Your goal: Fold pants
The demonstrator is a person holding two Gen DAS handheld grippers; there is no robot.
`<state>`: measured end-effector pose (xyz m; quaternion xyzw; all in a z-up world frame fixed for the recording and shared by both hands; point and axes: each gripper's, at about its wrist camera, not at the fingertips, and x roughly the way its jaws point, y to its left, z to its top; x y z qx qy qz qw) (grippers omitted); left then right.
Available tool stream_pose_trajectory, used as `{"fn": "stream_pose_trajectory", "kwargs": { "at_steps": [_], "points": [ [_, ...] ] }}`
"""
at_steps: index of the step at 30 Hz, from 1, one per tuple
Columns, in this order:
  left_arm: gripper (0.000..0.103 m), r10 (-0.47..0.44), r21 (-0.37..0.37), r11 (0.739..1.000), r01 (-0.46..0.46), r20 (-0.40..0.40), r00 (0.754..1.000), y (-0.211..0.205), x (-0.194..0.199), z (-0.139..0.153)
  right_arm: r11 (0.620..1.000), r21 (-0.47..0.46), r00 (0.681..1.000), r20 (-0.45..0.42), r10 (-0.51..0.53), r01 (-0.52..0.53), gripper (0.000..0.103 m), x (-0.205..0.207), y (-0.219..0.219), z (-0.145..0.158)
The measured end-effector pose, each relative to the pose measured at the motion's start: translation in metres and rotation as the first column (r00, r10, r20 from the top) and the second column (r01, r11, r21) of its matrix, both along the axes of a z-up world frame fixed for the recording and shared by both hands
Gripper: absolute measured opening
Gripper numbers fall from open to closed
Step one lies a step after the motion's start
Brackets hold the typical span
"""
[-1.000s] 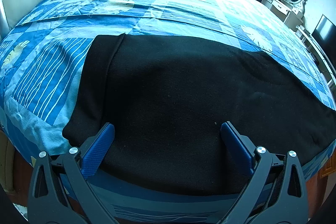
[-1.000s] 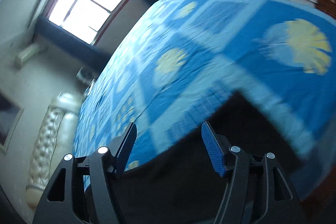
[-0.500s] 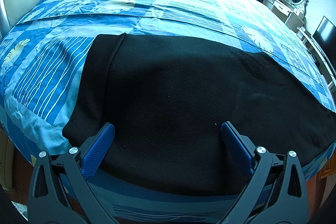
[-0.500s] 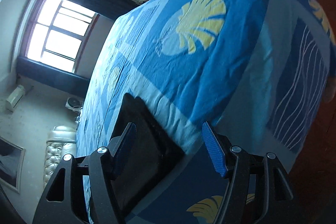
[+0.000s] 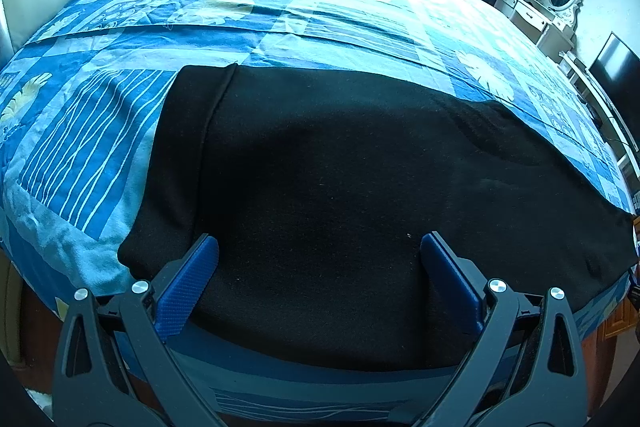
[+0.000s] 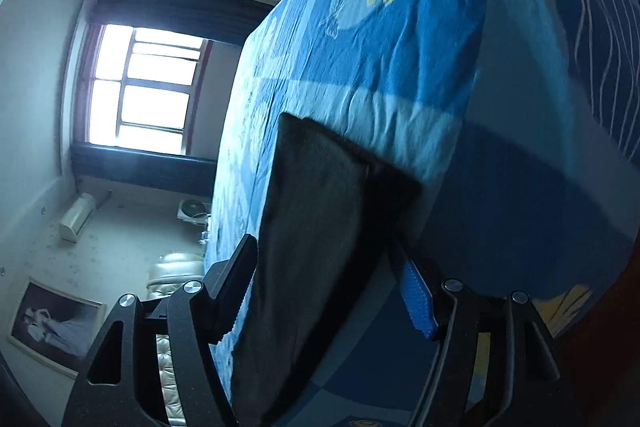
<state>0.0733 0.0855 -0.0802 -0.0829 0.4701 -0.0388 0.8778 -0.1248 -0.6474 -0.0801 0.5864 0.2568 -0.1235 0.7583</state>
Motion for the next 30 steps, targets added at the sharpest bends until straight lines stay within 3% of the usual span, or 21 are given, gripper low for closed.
{"fn": "stream_pose_trajectory", "kwargs": {
  "at_steps": [3, 5, 8, 10, 15, 21, 25, 30],
  "points": [
    [0.101, -0.003, 0.008, 1.000, 0.003, 0.003, 1.000, -0.001, 0.000, -0.001, 0.998, -0.065, 1.000, -0.020, -0.016, 0.015, 0.068, 0.011, -0.002, 0.004],
    [0.101, -0.004, 0.016, 1.000, 0.004, 0.006, 1.000, -0.002, 0.000, -0.001, 0.998, -0.033, 0.998, -0.014, -0.060, 0.059, 0.065, 0.018, -0.011, -0.001],
    [0.101, 0.000, 0.016, 1.000, 0.000, 0.003, 1.000, -0.003, 0.000, -0.001, 0.996, -0.050, 0.994, -0.078, -0.083, 0.079, 0.024, 0.026, -0.013, -0.006],
    [0.101, 0.000, 0.013, 1.000, 0.000, 0.001, 1.000, -0.002, 0.000, -0.001, 0.996, -0.067, 0.994, -0.083, -0.065, 0.060, 0.013, 0.031, -0.006, -0.003],
    [0.101, 0.001, 0.015, 1.000, -0.001, -0.001, 1.000, -0.001, 0.002, -0.001, 0.986, -0.165, 1.000, -0.021, 0.017, -0.020, 0.012, 0.047, 0.030, 0.041],
    [0.101, 0.000, 0.015, 1.000, 0.000, -0.008, 1.000, -0.002, 0.002, -0.002, 0.913, -0.335, 0.971, -0.024, 0.237, -0.231, 0.012, 0.092, 0.120, 0.100],
    [0.101, -0.001, 0.017, 1.000, 0.001, -0.010, 1.000, -0.001, 0.002, -0.002, 0.834, -0.412, 0.926, -0.081, 0.368, -0.367, 0.012, 0.125, 0.186, 0.108],
    [0.101, -0.002, 0.018, 1.000, 0.002, -0.013, 1.000, -0.001, 0.003, -0.002, 0.757, -0.439, 0.869, -0.137, 0.476, -0.484, 0.012, 0.159, 0.255, 0.092]
  ]
}}
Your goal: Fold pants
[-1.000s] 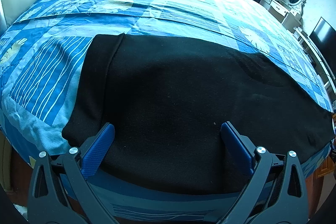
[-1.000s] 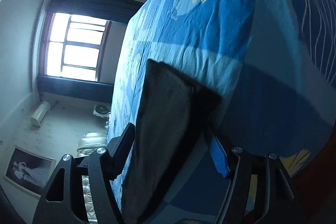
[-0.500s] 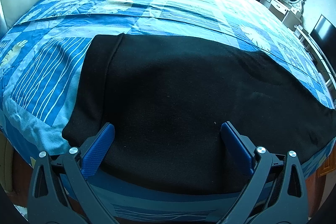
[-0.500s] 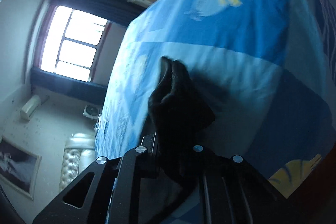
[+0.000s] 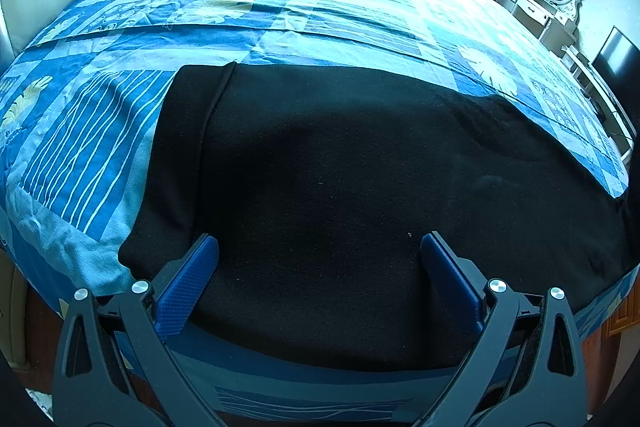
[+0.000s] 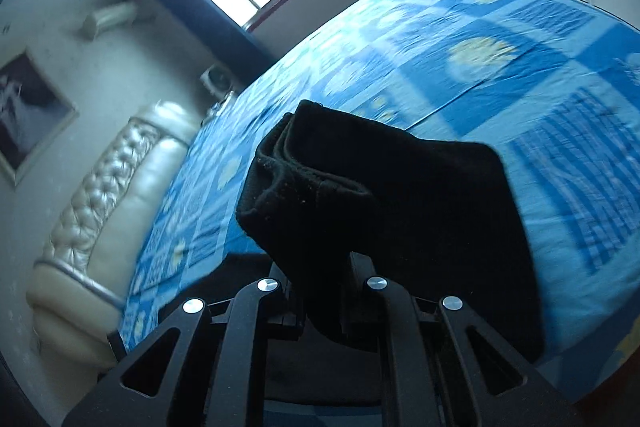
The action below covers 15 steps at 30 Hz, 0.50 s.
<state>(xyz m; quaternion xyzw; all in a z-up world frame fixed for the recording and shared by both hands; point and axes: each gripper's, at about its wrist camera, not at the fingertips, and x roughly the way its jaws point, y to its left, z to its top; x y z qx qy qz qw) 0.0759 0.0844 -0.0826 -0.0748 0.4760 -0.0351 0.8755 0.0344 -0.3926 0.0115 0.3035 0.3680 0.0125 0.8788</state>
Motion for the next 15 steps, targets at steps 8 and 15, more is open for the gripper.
{"fn": "stream_pose_trajectory", "kwargs": {
  "at_steps": [8, 15],
  "points": [
    [0.101, 0.000, 0.000, 1.000, 0.000, -0.003, 1.000, 0.001, 0.001, 0.000, 0.981, -0.105, 0.983, -0.102, 0.153, -0.163, 0.012, 0.045, 0.085, -0.038],
    [0.101, 0.000, 0.000, 1.000, 0.000, -0.003, 1.000, 0.001, 0.002, 0.000, 0.955, -0.165, 0.963, -0.159, 0.219, -0.245, 0.012, 0.049, 0.133, -0.060]
  ]
}}
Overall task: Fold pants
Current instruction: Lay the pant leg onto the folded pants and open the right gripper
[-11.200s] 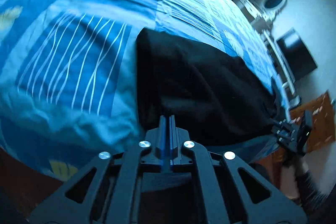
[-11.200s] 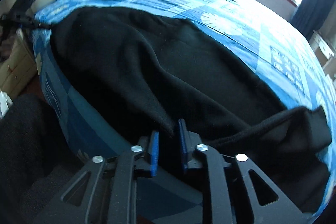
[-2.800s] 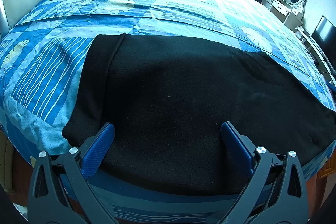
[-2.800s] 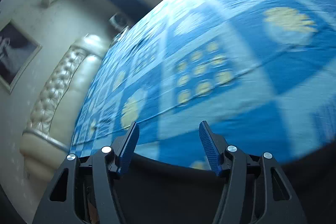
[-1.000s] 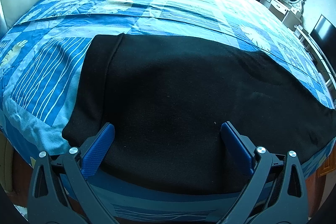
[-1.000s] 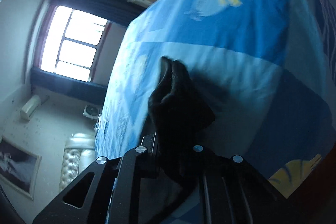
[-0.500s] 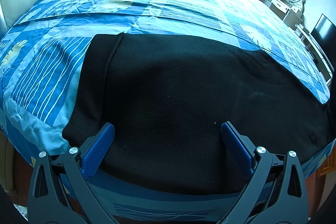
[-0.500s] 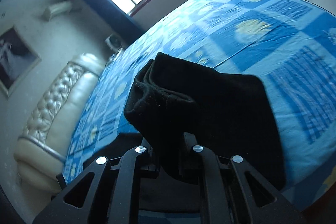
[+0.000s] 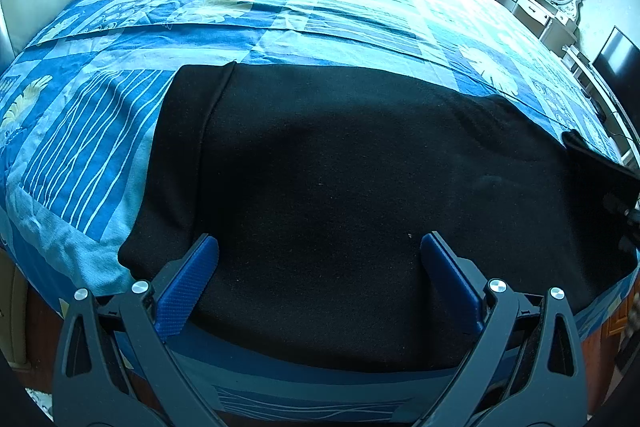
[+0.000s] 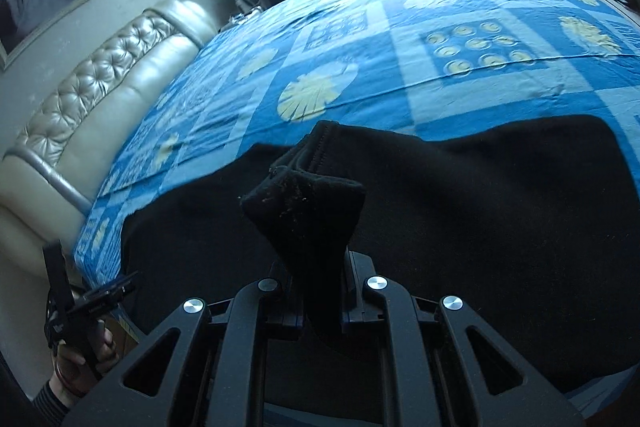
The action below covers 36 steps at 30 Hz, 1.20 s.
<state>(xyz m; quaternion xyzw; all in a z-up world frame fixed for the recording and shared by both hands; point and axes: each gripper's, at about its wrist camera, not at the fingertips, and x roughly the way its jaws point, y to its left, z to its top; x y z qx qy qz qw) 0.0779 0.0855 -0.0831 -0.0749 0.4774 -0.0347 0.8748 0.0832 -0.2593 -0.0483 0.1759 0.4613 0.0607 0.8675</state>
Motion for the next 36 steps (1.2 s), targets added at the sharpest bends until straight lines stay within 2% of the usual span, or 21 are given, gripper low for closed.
{"fn": "stream_pose_trajectory", "kwargs": {
  "at_steps": [5, 11, 16, 23, 28, 30, 32, 33, 34, 36],
  "points": [
    [0.101, 0.000, -0.001, 1.000, 0.000, 0.000, 1.000, 0.000, 0.000, 0.000, 0.996, -0.060, 0.998, -0.033, 0.058, -0.060, 0.012, 0.001, 0.030, -0.014],
    [0.101, 0.000, 0.001, 1.000, 0.000, 0.001, 1.000, 0.000, 0.001, 0.000, 0.991, -0.097, 0.995, -0.053, 0.090, -0.095, 0.014, 0.000, 0.040, -0.025],
    [0.101, 0.000, 0.003, 1.000, 0.000, 0.002, 1.000, 0.000, 0.001, 0.000, 0.986, -0.119, 0.992, -0.055, 0.114, -0.120, 0.021, -0.001, 0.047, -0.027],
    [0.101, 0.000, 0.002, 1.000, 0.000, 0.002, 1.000, 0.000, 0.002, 0.000, 0.987, -0.073, 0.989, -0.039, 0.140, -0.143, 0.037, -0.007, 0.055, -0.021],
    [0.101, -0.001, 0.002, 1.000, 0.001, 0.002, 1.000, 0.000, 0.002, 0.000, 0.984, -0.057, 0.986, -0.032, 0.165, -0.167, 0.041, -0.011, 0.062, -0.015],
    [0.101, -0.001, 0.003, 1.000, 0.001, 0.002, 1.000, 0.000, 0.002, 0.000, 0.983, -0.033, 0.983, -0.033, 0.181, -0.182, 0.045, -0.013, 0.064, -0.013],
    [0.101, 0.000, 0.003, 1.000, 0.000, 0.002, 1.000, 0.000, 0.002, 0.000, 0.975, 0.033, 0.975, -0.039, 0.220, -0.219, 0.045, -0.015, 0.069, -0.015],
    [0.101, 0.000, 0.003, 1.000, 0.000, 0.002, 1.000, 0.000, 0.002, 0.000, 0.971, 0.045, 0.970, -0.048, 0.237, -0.234, 0.052, -0.016, 0.072, -0.016],
    [0.101, 0.000, 0.004, 1.000, 0.000, 0.003, 1.000, 0.000, 0.002, 0.000, 0.965, 0.038, 0.964, -0.053, 0.260, -0.258, 0.057, -0.017, 0.077, -0.016],
    [0.101, 0.000, 0.004, 1.000, 0.000, 0.003, 1.000, 0.001, 0.002, 0.000, 0.961, 0.024, 0.961, -0.042, 0.275, -0.274, 0.057, -0.018, 0.078, -0.013]
  ]
}}
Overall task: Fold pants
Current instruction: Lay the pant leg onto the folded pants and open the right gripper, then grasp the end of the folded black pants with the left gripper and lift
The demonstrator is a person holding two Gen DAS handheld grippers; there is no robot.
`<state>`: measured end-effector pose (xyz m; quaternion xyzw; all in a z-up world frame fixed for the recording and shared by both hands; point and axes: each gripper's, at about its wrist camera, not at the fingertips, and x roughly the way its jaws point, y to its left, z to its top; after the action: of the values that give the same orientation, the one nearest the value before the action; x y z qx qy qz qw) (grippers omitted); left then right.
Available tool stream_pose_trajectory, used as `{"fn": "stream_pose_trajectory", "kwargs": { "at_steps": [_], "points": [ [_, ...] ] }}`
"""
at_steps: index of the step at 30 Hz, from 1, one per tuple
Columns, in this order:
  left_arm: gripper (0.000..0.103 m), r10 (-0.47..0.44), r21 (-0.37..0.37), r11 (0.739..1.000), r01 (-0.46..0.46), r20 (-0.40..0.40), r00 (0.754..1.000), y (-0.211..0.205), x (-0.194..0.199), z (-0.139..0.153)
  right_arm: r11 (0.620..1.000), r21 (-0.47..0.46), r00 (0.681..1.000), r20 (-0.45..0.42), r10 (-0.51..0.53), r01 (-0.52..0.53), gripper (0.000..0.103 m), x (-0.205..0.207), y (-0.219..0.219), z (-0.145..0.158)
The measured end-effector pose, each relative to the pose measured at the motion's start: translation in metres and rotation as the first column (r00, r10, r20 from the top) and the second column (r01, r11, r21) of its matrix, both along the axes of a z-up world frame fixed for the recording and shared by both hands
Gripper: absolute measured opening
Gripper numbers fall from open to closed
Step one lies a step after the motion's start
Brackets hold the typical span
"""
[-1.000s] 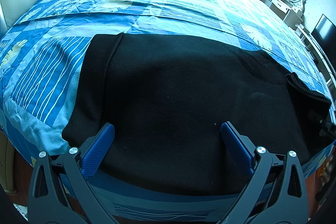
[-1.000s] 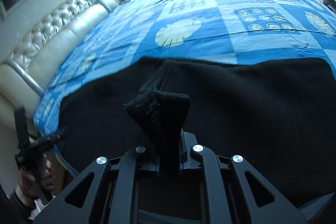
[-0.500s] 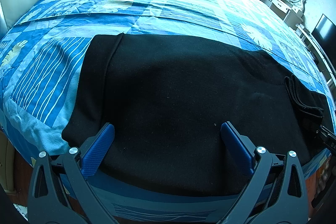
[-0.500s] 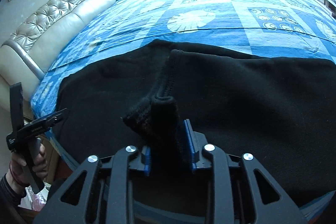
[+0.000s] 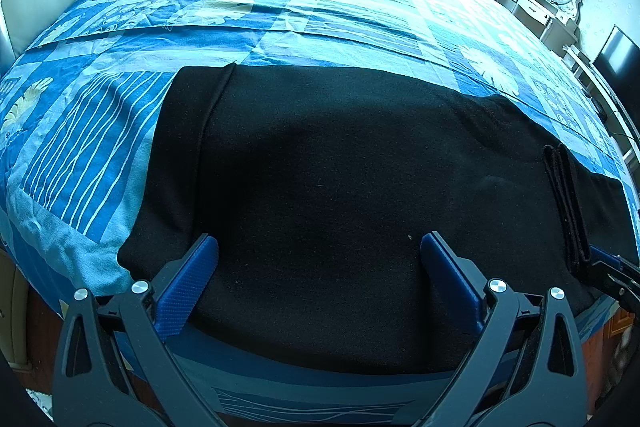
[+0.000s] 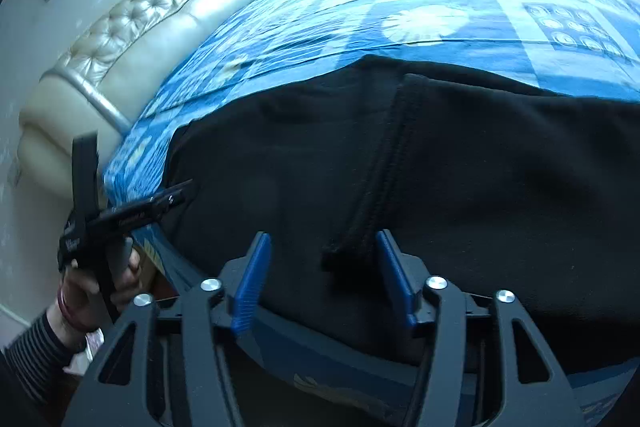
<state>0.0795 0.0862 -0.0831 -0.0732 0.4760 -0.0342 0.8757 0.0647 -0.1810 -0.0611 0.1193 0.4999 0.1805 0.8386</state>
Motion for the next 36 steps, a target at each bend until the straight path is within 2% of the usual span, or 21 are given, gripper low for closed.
{"fn": "stream_pose_trajectory", "kwargs": {
  "at_steps": [3, 6, 8, 11, 15, 22, 30, 36],
  "points": [
    [0.101, -0.002, 0.000, 1.000, 0.002, 0.000, 1.000, 0.000, 0.000, 0.000, 0.999, 0.039, 0.999, 0.035, -0.025, 0.023, 0.057, -0.003, -0.013, 0.015],
    [0.101, -0.002, 0.000, 1.000, 0.002, 0.001, 1.000, 0.000, -0.001, 0.000, 0.995, 0.019, 0.988, 0.118, -0.104, 0.102, 0.057, -0.010, -0.043, 0.039],
    [0.101, -0.001, 0.002, 1.000, 0.001, 0.002, 1.000, 0.000, -0.001, 0.001, 0.986, 0.032, 0.976, 0.139, -0.169, 0.166, 0.057, -0.013, -0.069, 0.045],
    [0.101, -0.002, 0.002, 1.000, 0.002, 0.004, 1.000, 0.000, -0.002, 0.001, 0.958, 0.087, 0.954, 0.106, -0.281, 0.273, 0.057, -0.017, -0.107, 0.039],
    [0.101, -0.006, 0.003, 1.000, 0.006, 0.007, 1.000, 0.000, -0.002, 0.000, 0.922, 0.141, 0.930, 0.030, -0.367, 0.359, 0.057, -0.022, -0.141, 0.021],
    [0.101, -0.007, 0.003, 1.000, 0.007, 0.008, 1.000, 0.000, -0.002, 0.000, 0.906, 0.176, 0.923, -0.081, -0.376, 0.385, 0.057, -0.019, -0.153, -0.010],
    [0.101, -0.010, -0.008, 1.000, 0.010, 0.001, 1.000, 0.001, -0.002, 0.002, 0.906, 0.198, 0.927, -0.079, -0.366, 0.374, 0.057, -0.019, -0.154, -0.016],
    [0.101, 0.003, -0.114, 0.993, 0.000, 0.022, 1.000, 0.025, 0.003, 0.029, 0.907, 0.197, 0.928, -0.072, -0.365, 0.372, 0.059, -0.018, -0.153, -0.018]
  ]
}}
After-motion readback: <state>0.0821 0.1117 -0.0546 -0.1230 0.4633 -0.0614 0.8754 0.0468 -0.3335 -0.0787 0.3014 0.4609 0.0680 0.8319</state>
